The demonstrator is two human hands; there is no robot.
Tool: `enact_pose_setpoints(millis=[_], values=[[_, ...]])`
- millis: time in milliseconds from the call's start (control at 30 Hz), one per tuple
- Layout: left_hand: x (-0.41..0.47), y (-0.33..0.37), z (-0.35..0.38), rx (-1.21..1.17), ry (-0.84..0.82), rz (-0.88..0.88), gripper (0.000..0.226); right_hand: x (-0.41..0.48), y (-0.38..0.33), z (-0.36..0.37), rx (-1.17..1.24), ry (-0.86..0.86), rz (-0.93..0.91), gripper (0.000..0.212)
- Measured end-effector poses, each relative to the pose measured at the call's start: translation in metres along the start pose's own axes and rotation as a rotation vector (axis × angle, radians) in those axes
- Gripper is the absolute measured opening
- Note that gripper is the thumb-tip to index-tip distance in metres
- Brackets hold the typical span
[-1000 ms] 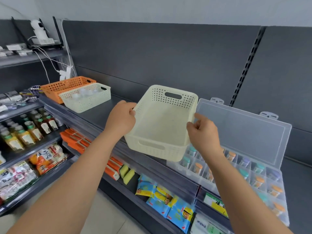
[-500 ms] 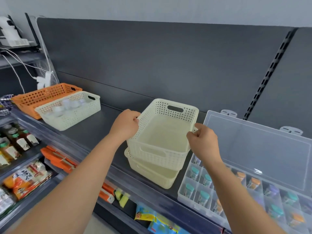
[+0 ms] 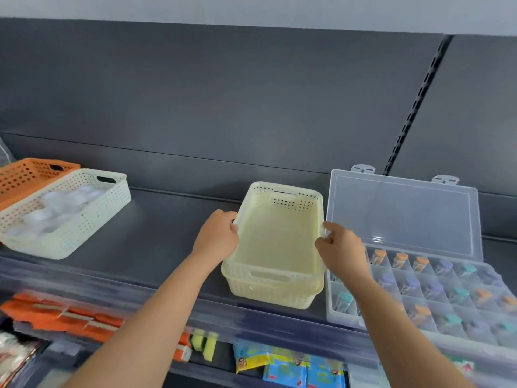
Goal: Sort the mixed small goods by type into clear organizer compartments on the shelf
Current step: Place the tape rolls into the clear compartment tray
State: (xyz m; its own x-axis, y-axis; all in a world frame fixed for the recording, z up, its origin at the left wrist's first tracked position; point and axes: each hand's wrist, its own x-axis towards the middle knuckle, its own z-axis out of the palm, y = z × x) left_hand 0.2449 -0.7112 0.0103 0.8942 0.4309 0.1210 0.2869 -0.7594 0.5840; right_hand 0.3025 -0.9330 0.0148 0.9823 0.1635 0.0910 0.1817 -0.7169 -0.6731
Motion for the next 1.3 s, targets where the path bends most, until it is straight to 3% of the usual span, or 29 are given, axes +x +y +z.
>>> enact_pose_setpoints(millis=[67,233,333,400,700,933,1100,1300], values=[[-0.001,-0.009,0.004,0.006,-0.049,-0.001,0.024,-0.005,0.001,0.010,-0.057,0.018,0.017,0.045],[-0.005,-0.020,0.011,-0.011,-0.095,0.030,0.026,-0.011,-0.001,0.022,-0.201,0.033,0.035,0.008],[-0.002,-0.025,0.008,-0.023,-0.115,0.026,0.033,-0.008,-0.013,0.027,-0.349,0.081,-0.049,0.040],[-0.001,-0.028,0.002,-0.010,-0.123,0.021,0.043,-0.004,-0.030,0.032,-0.349,0.111,-0.166,0.049],[-0.006,-0.096,-0.075,0.370,0.088,-0.043,0.035,0.001,-0.119,0.092,-0.316,-0.136,-0.566,0.045],[-0.011,-0.186,-0.154,0.642,0.134,-0.163,0.029,-0.006,-0.196,0.173,-0.455,-0.234,-0.787,0.034],[0.002,-0.265,-0.203,0.694,0.133,-0.191,0.029,-0.009,-0.254,0.248,-0.483,-0.285,-0.824,0.033],[0.029,-0.353,-0.248,0.692,0.111,-0.183,0.032,-0.018,-0.319,0.331,-0.451,-0.332,-0.741,0.039]])
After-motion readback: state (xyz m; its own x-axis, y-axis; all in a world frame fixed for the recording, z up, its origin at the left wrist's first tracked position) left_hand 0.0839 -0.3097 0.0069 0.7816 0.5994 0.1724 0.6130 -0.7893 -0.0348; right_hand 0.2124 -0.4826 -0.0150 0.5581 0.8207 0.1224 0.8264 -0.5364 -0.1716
